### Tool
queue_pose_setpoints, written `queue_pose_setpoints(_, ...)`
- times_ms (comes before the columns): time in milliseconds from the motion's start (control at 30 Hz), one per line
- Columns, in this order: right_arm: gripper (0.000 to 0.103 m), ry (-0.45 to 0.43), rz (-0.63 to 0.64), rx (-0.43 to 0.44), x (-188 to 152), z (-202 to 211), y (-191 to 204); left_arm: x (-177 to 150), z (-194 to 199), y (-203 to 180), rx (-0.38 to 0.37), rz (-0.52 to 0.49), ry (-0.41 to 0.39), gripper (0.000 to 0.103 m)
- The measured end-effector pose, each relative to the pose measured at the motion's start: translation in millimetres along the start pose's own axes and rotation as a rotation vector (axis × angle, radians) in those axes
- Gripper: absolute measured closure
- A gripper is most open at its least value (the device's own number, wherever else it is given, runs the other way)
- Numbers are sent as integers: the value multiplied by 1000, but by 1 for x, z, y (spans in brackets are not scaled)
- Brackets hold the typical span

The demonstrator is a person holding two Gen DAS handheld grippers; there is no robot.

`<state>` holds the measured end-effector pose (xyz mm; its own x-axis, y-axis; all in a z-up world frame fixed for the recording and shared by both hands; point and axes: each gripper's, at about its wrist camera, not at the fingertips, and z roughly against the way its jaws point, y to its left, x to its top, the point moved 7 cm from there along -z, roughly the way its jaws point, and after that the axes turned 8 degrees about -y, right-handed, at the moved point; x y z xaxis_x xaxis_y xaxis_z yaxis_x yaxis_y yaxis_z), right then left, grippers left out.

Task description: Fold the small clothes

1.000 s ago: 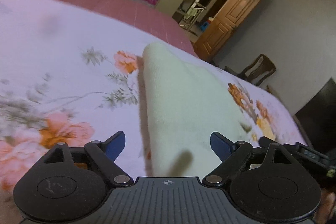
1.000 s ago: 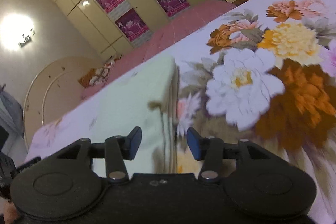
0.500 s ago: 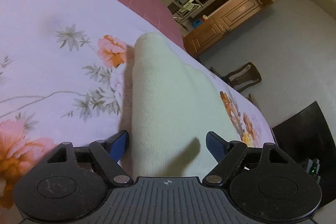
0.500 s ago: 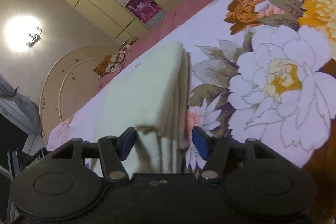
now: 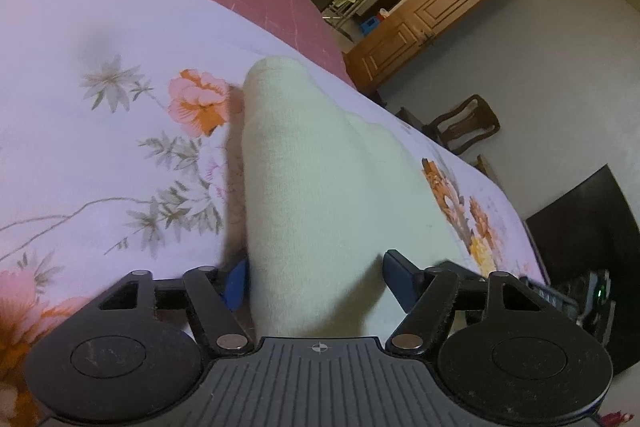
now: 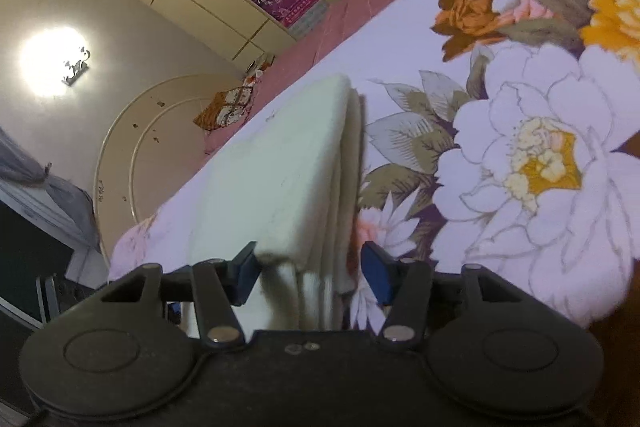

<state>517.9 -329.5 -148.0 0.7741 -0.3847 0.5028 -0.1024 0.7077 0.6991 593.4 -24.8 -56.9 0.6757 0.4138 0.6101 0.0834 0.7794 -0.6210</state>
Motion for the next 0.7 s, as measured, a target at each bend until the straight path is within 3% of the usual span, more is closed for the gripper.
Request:
queue_pose_setpoints(100,64,16,46,-33,-1,-13,8,-2,-3,-7,33,-54,-5,33)
queue_pose_setpoints(233,69,-5,187,-97,-8,-14,25,-4,-4,-17,86,-139,-6,44)
queue_pose_setpoints(467,74,-55,357,-198,-20,-11,50,-2,0,-25,97,-199,-3,63)
queue_pose_setpoints(700,75,-73,461,-277,-22,-11,64,-3,4,-32,122,-254,-9,64)
